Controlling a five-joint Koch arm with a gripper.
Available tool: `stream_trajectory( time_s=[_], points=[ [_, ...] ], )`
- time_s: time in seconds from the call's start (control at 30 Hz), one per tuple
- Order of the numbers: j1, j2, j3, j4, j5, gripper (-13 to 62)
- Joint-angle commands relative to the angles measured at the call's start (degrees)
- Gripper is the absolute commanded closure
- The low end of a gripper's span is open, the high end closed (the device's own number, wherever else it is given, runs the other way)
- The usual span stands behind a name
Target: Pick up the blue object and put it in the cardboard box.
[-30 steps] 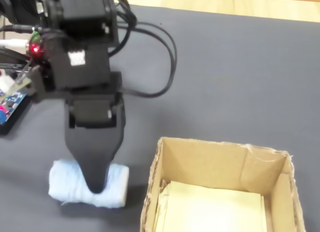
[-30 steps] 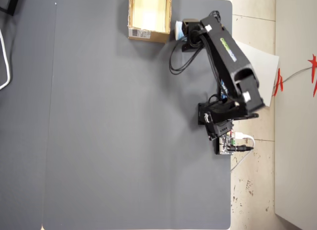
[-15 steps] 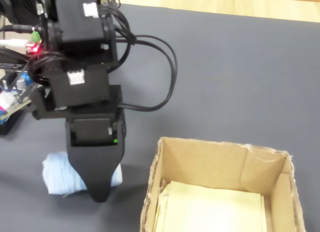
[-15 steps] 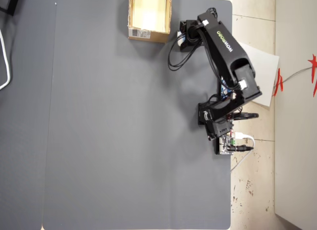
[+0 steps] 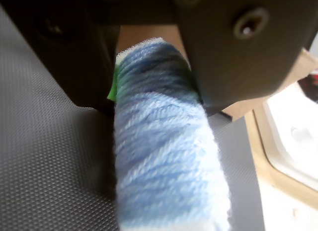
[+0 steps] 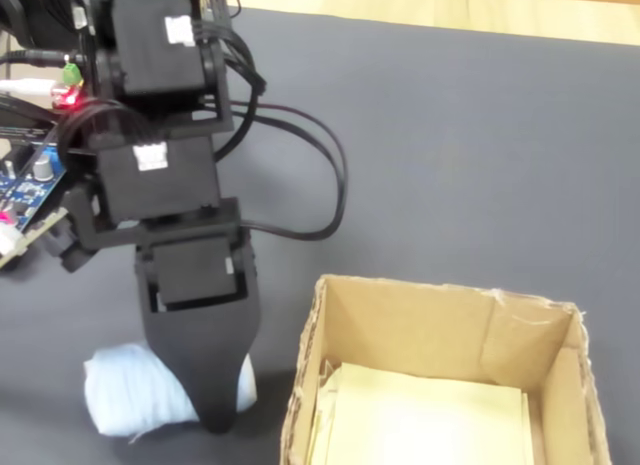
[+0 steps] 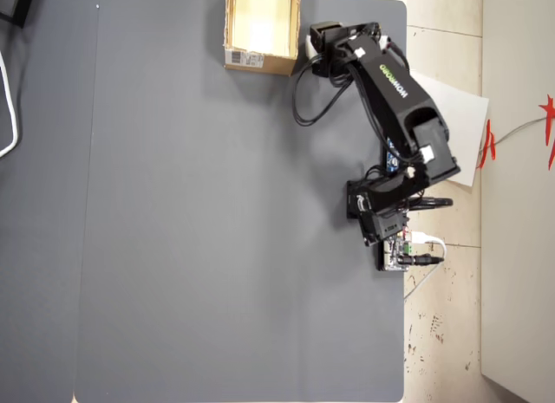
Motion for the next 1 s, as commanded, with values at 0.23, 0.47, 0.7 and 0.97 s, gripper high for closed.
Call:
stream_trajectory(
  time_s=[0.23,0.47,0.7,0.97],
  points=[
    [-1.5,14.2,7.6,-7.7,4.1,39.0],
    [-4.7,25.9,12.2,-16.0,5.4,38.9],
    [-8.7,28.2,11.1,-27.9,9.8,38.9],
    [-17.8,24.2,3.9,-36.2,12.4,38.8]
  ],
)
